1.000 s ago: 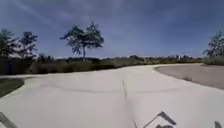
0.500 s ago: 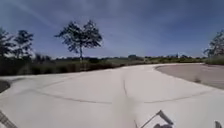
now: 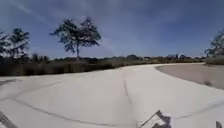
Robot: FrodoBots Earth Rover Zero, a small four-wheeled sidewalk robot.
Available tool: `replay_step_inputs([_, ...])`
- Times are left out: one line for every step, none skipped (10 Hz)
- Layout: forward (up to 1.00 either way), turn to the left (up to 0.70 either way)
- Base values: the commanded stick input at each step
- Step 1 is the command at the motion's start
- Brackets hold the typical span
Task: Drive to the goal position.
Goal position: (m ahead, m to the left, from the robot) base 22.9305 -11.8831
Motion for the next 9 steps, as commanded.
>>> replay_step_inputs([0.85, 0.0])
replay_step_inputs([0.85, 0.0])
replay_step_inputs([0.85, 0.0])
replay_step_inputs([0.85, 0.0])
replay_step_inputs([0.85, 0.0])
replay_step_inputs([0.85, 0.0])
replay_step_inputs([0.85, 0.0])
replay_step_inputs([0.85, 0.0])
replay_step_inputs([0.85, 0.0])
